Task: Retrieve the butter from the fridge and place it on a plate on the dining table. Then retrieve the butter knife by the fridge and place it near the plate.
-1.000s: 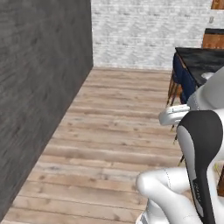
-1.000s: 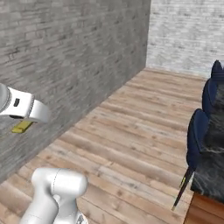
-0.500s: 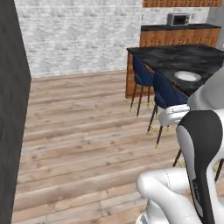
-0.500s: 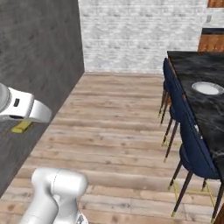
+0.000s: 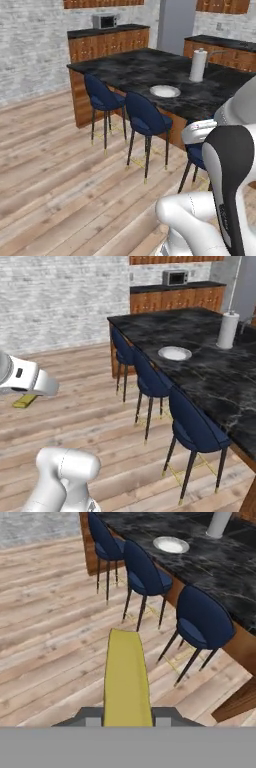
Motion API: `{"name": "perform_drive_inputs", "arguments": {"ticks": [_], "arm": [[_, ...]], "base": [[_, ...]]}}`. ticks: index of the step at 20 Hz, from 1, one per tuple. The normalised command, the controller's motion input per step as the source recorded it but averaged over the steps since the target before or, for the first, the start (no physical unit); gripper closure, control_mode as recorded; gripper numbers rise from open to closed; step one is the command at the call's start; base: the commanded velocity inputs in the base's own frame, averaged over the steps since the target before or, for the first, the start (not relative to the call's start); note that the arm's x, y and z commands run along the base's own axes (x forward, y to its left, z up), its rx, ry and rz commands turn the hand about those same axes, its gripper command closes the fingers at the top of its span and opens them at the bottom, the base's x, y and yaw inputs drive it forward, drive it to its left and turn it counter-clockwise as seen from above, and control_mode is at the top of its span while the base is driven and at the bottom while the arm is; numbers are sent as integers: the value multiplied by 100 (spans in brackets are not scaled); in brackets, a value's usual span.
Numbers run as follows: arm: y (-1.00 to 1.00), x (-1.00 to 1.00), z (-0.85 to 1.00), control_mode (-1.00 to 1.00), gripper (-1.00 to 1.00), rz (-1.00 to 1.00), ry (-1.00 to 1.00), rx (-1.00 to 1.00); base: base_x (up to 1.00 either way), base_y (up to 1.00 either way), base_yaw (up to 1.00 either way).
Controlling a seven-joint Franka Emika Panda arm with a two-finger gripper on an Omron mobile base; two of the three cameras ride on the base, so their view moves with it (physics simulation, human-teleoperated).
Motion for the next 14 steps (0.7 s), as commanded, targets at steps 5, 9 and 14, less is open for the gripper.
{"name": "perform_drive_inputs", "arguments": {"ticks": [5, 9, 14], "arm": [[0, 0, 0, 100, 100, 0, 0, 0], [0, 0, 0, 100, 100, 0, 0, 0], [0, 0, 0, 100, 100, 0, 0, 0]], "base": [[98, 77, -71], [59, 100, -62], [56, 100, -64]]}}
